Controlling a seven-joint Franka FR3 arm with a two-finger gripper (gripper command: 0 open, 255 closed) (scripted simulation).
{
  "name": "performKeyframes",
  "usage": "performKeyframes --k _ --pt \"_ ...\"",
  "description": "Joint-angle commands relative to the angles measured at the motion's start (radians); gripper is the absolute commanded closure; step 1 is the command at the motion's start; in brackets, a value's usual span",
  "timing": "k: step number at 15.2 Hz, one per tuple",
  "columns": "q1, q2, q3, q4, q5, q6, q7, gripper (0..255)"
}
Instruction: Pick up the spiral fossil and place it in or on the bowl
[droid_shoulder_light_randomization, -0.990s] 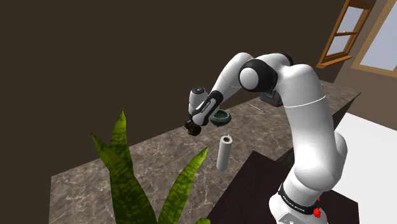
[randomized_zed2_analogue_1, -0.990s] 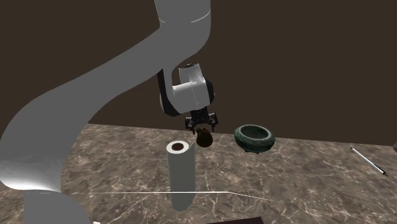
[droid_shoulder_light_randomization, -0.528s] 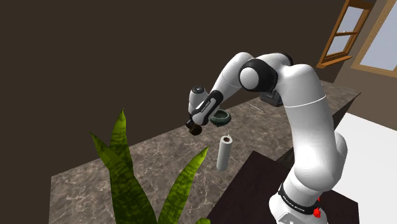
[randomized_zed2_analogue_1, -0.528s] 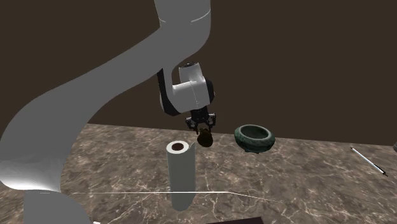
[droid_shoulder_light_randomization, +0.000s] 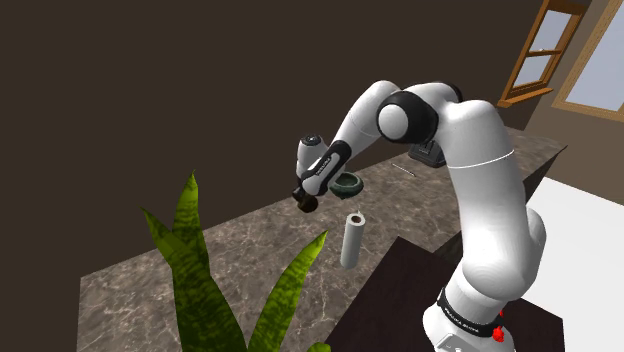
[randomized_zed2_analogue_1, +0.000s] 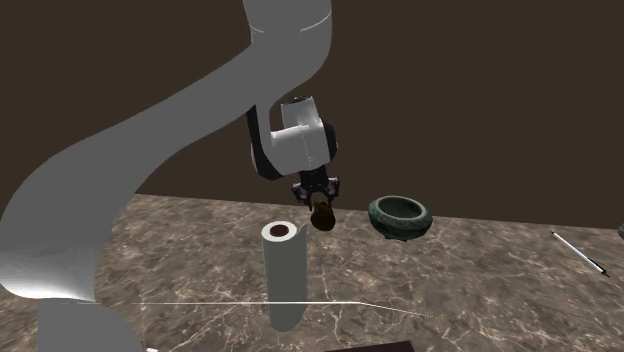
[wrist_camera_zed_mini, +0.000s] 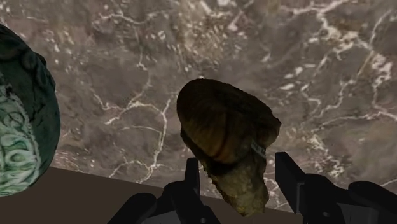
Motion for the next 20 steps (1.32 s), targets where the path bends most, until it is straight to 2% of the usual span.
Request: performKeyframes --k 1,20 --pt "-0.002 -0.02 0.003 -0.006 0.002 -0.016 -0.005 255" --pt "-0.023 -0.216 0.04 -0.014 0.045 -0.202 -0.072 255"
